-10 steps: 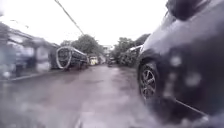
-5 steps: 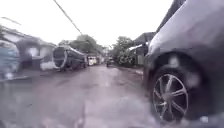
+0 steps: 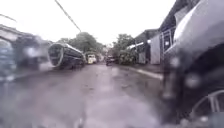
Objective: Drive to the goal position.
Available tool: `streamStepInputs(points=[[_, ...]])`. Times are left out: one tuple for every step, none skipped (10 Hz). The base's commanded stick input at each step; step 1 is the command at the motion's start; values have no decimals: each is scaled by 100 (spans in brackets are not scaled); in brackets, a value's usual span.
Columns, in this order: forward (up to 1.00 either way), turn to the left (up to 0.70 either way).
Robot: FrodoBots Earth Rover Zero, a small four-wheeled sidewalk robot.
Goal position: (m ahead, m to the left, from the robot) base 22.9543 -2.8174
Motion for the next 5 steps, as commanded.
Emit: streamStepInputs(points=[[100, 0], [100, 0], [100, 0], [100, 0], [100, 0]])
